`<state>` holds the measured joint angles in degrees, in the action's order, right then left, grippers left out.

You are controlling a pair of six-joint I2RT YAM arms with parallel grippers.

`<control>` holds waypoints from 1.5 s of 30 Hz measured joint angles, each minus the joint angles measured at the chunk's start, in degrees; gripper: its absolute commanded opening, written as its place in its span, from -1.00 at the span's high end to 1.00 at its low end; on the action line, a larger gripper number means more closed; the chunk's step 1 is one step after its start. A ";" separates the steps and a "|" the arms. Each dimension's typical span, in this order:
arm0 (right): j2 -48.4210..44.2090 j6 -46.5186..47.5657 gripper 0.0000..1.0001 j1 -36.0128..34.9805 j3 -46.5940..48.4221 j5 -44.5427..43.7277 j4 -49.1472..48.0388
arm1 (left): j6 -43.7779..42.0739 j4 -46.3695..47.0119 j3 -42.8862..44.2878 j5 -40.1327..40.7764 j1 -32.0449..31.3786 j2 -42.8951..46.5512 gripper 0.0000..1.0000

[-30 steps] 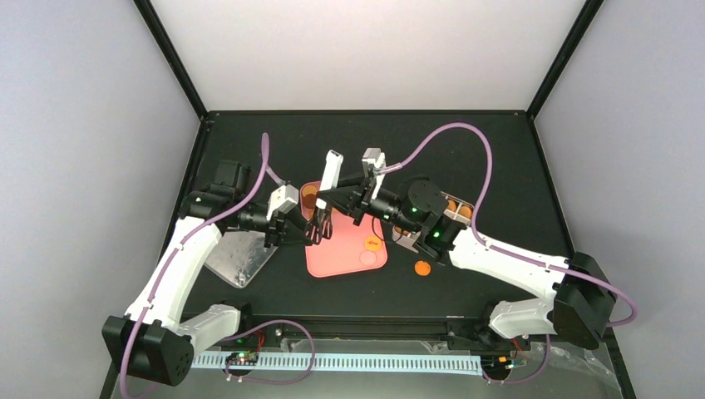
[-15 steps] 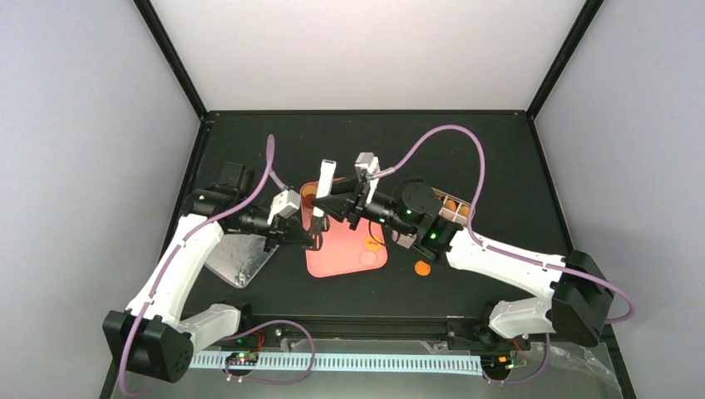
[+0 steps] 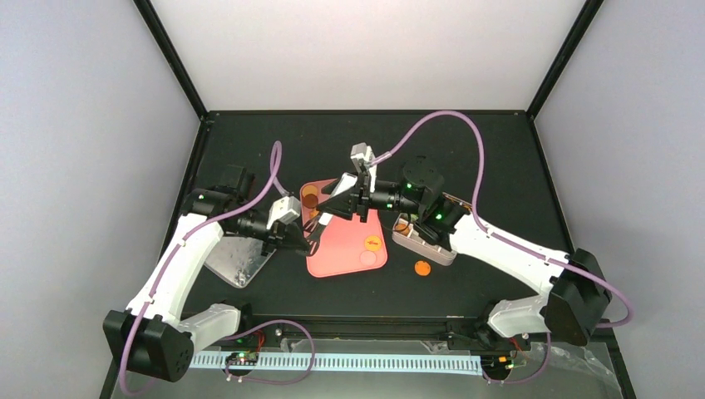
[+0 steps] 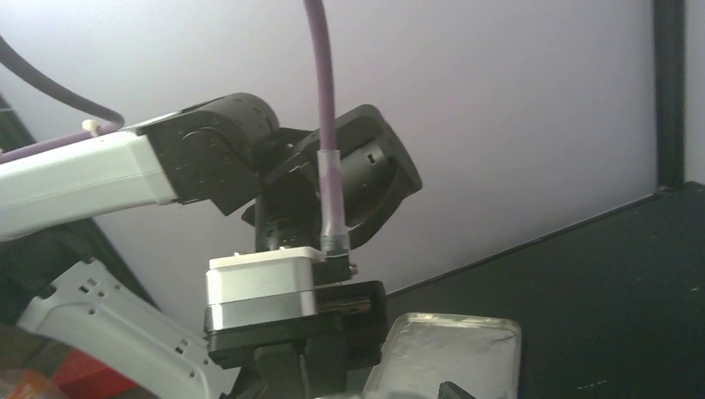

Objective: Pack the cookies
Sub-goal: Adjust the clamp.

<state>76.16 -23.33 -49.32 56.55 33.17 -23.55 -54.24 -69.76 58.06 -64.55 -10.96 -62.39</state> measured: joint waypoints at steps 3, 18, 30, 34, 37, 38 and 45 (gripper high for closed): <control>0.81 0.52 -0.07 0.31 2.40 3.32 2.86 | -0.68 -0.57 0.00 0.59 0.00 0.02 0.97; 3.87 7.17 0.14 0.94 8.50 10.86 13.77 | -1.70 -1.14 0.00 3.82 -0.02 0.81 0.97; 6.12 11.26 0.40 0.90 12.02 7.98 20.00 | 4.20 6.01 -0.13 7.74 -0.04 2.93 0.37; 6.12 11.76 0.44 0.68 10.86 2.75 20.13 | 9.31 11.54 -0.13 12.94 -0.04 2.91 -0.10; 6.08 13.55 0.44 0.63 10.03 -3.41 19.82 | 12.28 14.84 -0.07 19.65 0.07 2.58 -0.31; 6.08 14.29 0.45 0.63 9.62 -5.77 19.47 | 13.33 15.74 -0.02 21.90 0.28 2.23 -0.37; 8.61 19.47 0.45 0.63 8.94 -19.50 16.72 | 18.60 19.98 0.55 29.83 8.61 -0.24 -0.58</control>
<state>84.77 -3.86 -48.69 65.49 13.67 -6.83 -35.64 -49.78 58.61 -34.72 -2.35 -62.63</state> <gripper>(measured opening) 0.281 0.781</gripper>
